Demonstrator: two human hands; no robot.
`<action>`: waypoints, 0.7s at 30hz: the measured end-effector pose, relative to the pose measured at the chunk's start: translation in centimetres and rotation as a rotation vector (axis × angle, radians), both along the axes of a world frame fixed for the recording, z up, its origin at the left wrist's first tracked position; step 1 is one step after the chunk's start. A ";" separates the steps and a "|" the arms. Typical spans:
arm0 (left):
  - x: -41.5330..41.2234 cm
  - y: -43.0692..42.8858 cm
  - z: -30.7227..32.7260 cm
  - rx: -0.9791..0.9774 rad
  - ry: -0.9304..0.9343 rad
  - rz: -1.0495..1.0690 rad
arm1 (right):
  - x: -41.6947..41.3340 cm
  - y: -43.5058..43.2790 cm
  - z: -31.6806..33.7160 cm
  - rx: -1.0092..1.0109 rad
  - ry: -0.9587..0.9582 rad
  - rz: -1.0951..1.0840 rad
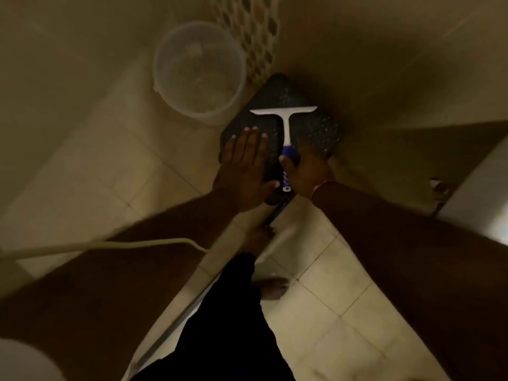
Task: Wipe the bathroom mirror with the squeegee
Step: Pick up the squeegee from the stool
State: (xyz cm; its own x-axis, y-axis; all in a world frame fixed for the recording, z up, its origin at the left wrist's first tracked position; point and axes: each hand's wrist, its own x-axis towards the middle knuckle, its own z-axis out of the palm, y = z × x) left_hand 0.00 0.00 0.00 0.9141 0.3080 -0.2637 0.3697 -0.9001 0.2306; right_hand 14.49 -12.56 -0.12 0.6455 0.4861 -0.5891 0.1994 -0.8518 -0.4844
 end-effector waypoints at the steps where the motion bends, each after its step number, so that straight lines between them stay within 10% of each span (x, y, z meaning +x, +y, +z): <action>1: 0.2 0.2 -0.6 0.011 0.032 -0.002 | 0.4 0.6 -0.9 0.003 -0.004 -0.038; 21: 0.2 0.1 -4.8 0.005 0.032 0.033 | 1.8 4.3 -5.2 -0.004 0.075 -0.291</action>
State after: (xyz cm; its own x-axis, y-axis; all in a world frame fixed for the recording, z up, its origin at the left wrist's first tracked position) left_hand 0.23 0.12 -4.80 0.8947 0.3391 -0.2908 0.4062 -0.8884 0.2138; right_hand 16.25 -8.29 -5.34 0.7122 0.2843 -0.6418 -0.0899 -0.8698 -0.4851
